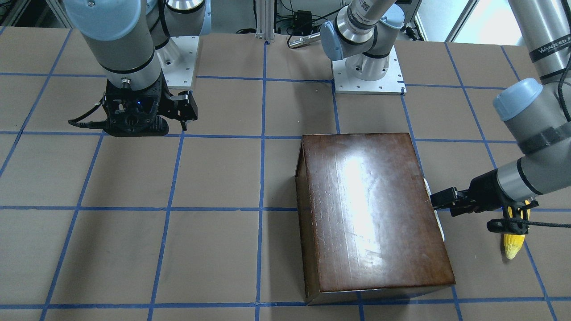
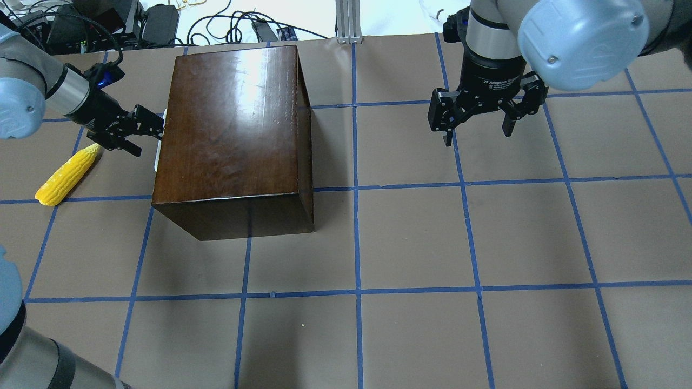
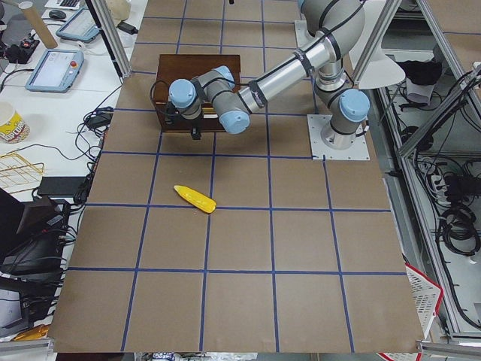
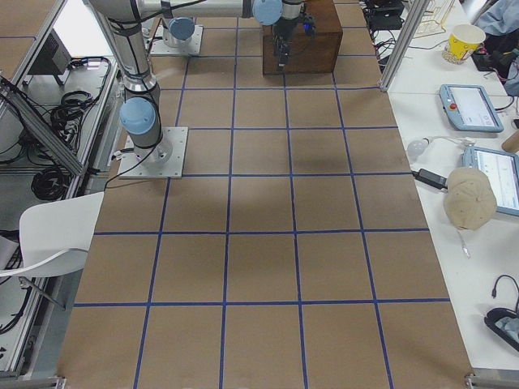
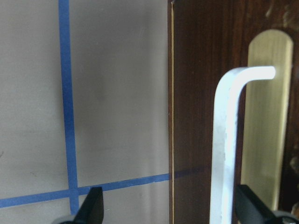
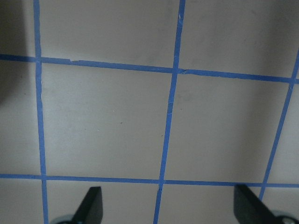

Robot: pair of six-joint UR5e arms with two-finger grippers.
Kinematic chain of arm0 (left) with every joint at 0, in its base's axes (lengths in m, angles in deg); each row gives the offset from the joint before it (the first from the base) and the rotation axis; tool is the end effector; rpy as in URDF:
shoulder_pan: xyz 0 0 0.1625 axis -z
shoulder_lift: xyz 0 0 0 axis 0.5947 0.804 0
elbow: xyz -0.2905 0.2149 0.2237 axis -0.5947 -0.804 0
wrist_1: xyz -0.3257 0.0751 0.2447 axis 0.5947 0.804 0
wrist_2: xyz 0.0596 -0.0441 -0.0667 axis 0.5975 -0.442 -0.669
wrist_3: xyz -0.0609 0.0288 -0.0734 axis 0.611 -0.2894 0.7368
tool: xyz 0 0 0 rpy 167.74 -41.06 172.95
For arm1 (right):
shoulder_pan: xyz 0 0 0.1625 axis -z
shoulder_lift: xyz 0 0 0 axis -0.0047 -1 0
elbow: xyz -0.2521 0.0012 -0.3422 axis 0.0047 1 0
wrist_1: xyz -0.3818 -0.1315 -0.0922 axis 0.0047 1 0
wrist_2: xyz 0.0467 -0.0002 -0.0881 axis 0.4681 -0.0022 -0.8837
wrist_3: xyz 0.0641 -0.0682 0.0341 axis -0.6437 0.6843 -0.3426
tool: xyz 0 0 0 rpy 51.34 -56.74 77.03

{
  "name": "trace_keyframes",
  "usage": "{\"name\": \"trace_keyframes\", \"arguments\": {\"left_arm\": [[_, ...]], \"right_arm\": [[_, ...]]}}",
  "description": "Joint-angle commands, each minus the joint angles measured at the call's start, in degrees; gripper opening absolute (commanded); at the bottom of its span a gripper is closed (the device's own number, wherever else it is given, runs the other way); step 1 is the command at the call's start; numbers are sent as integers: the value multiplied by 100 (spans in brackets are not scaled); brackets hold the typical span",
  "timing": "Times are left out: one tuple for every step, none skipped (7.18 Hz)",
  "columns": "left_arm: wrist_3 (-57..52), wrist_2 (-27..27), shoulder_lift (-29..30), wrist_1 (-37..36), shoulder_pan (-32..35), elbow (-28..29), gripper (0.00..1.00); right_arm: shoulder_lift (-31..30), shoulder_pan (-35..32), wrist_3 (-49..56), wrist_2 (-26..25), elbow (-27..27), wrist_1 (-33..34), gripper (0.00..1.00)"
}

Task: Open drawer and put corn inside
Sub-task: 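Lower the left gripper and hook the white drawer handle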

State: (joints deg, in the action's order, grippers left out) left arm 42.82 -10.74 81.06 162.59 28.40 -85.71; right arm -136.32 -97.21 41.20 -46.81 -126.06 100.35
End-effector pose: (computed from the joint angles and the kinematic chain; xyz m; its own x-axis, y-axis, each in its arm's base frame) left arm 0.1049 -0.6116 0.2738 -0.9316 -0.0367 0.3616 -0.0209 0.9987 0.0474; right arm 0.1899 -0.5126 0.4500 -0.9927 -0.0974 0.0709 -0.0881 0.9883 0.1248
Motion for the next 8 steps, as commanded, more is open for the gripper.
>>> {"name": "trace_keyframes", "arguments": {"left_arm": [[0, -30, 38, 4, 6, -27, 100], [-9, -30, 64, 4, -3, -27, 100], [-9, -21, 91, -5, -3, -27, 100], [-26, -12, 100, -5, -3, -27, 100], [-122, 5, 108, -14, -3, -27, 100], [-245, 14, 135, -101, -3, -10, 100], [-246, 23, 135, -102, -11, 17, 100], [-246, 32, 144, -93, -20, 26, 100]], "right_arm": [[0, 0, 0, 0, 0, 0, 100], [0, 0, 0, 0, 0, 0, 100], [0, 0, 0, 0, 0, 0, 100], [0, 0, 0, 0, 0, 0, 100], [0, 0, 0, 0, 0, 0, 100], [0, 0, 0, 0, 0, 0, 100], [0, 0, 0, 0, 0, 0, 100], [0, 0, 0, 0, 0, 0, 100]]}}
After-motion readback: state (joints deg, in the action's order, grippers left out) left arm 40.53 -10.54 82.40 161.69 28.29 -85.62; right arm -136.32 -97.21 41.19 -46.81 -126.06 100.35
